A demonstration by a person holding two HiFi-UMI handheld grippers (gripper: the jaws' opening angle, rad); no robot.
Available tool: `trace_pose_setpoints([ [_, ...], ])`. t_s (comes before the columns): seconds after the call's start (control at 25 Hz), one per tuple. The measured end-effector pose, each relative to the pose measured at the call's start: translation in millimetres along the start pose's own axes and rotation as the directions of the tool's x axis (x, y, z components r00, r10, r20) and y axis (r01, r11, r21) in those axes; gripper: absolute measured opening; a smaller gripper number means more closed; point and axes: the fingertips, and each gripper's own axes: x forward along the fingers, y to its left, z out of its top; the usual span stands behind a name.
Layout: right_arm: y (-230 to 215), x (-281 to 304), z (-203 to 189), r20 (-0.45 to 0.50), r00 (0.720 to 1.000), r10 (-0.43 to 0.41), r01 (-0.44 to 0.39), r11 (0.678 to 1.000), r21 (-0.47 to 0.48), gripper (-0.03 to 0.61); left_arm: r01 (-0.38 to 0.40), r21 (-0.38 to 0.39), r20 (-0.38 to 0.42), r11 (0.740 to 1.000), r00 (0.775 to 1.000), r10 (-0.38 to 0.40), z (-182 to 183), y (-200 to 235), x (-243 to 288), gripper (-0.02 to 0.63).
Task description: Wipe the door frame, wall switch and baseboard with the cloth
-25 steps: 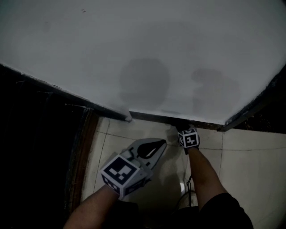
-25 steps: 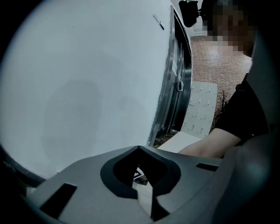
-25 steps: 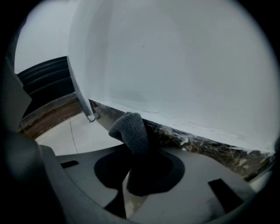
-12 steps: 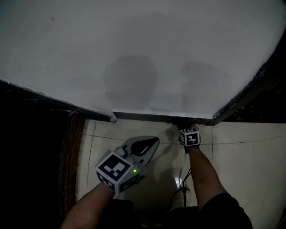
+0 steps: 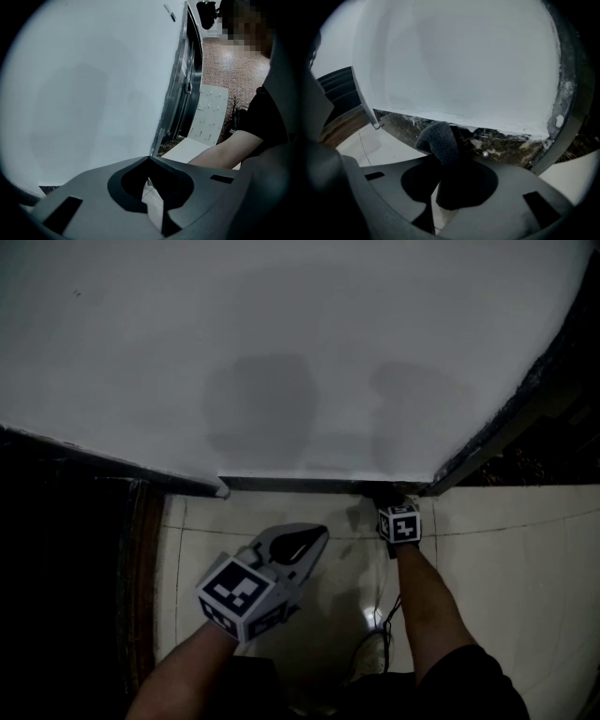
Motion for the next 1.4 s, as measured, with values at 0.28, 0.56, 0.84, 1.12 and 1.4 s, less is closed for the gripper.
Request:
trace_pose_setpoints([
  [0.28, -38.1, -10.1, -12.4, -0.001, 0.998, -0.055, 0.055, 0.995, 0.08, 0.087, 0.001, -0.005, -0.014, 1.0, 1.0, -0.001, -2.8, -3.6, 9.2, -0.009],
  [0.56, -63.7, -18.6, -18.8, 0.006, 0.996, -0.094, 0.092, 0.988, 0.125, 0.087, 0.014, -0.014, -0.072, 1.0, 0.997, -0.015, -13.1, -10.9, 18.3, -0.009],
  [0.84, -87.2, -26.1, -23.7, 0.012, 0.992, -0.129, 0.125, 0.979, 0.161, 0.087, 0.004, 0.001, -0.03, 1.0, 1.0, -0.004, -7.9, -7.5, 24.5, -0.008],
  [1.12, -102.4, -32.4, -28.7, 0.009, 0.987, -0.163, 0.159, 0.973, 0.17, 0.087, 0.003, -0.01, -0.045, 1.0, 0.999, -0.003, -11.7, -4.3, 23.8, -0.009],
  [1.4, -123.8, -47.2, -34.0, 0.018, 0.975, -0.223, 0.214, 0.951, 0.224, 0.087, 0.014, -0.012, -0.037, 1.0, 0.999, -0.014, -11.9, -2.7, 25.7, -0.009],
])
